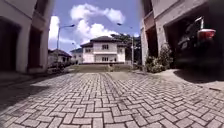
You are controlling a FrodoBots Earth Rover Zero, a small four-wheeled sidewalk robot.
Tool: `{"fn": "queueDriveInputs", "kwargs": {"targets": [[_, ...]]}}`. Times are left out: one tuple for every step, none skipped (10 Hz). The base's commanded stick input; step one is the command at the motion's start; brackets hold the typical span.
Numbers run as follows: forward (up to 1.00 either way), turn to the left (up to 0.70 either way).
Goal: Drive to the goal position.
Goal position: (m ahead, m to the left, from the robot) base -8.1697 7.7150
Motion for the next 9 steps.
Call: {"fn": "queueDriveInputs", "kwargs": {"targets": [[0.85, 0.00], [0.85, 0.00], [0.85, 0.00], [0.85, 0.00], [0.85, 0.00], [0.85, 0.00], [0.85, 0.00], [0.81, 0.00], [0.79, 0.00]]}}
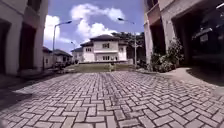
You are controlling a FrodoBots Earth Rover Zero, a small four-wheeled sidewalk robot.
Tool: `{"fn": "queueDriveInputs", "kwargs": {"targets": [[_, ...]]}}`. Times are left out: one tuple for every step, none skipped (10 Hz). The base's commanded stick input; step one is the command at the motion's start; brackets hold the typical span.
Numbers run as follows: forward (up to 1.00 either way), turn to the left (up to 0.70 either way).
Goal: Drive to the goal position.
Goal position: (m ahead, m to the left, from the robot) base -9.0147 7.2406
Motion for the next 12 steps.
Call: {"fn": "queueDriveInputs", "kwargs": {"targets": [[0.78, 0.00], [0.78, 0.00], [0.78, 0.00], [0.61, 0.01], [0.19, 0.31], [0.00, 0.85], [0.00, 0.85], [0.00, 0.85], [0.00, 0.85], [0.00, 0.85], [0.00, 0.85], [0.00, 0.85]]}}
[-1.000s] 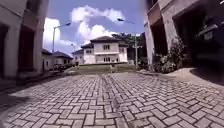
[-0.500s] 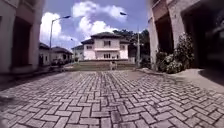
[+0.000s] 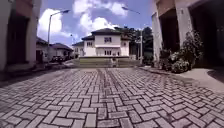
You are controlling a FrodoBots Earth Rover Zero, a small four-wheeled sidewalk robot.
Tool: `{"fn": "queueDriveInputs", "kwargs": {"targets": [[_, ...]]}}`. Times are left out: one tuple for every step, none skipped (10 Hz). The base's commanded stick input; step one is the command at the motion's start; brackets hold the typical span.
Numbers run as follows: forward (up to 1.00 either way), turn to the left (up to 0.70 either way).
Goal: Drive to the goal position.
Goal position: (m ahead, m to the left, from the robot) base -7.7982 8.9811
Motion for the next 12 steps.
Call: {"fn": "queueDriveInputs", "kwargs": {"targets": [[0.00, 0.85], [0.00, 0.85], [0.00, 0.85], [0.00, 0.85], [0.00, 0.85], [0.00, 0.85], [0.00, 0.85], [0.00, 0.85], [0.00, 0.85], [0.00, 0.85], [0.00, 0.85], [0.00, 0.85]]}}
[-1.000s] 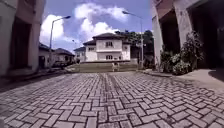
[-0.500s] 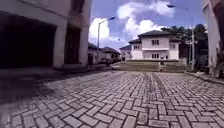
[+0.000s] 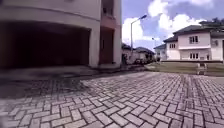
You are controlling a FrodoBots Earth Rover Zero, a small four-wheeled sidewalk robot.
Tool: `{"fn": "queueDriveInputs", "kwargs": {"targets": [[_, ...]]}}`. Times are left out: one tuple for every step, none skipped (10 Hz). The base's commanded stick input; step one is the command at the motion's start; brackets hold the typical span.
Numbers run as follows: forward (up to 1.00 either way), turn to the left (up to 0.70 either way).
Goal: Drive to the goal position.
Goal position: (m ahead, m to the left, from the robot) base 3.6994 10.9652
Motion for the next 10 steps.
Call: {"fn": "queueDriveInputs", "kwargs": {"targets": [[0.00, 0.85], [0.00, 0.85], [0.00, 0.85], [0.00, 0.85], [0.00, 0.85], [0.00, 0.85], [0.00, 0.85], [0.00, 0.85], [0.00, 0.85], [0.00, 0.85]]}}
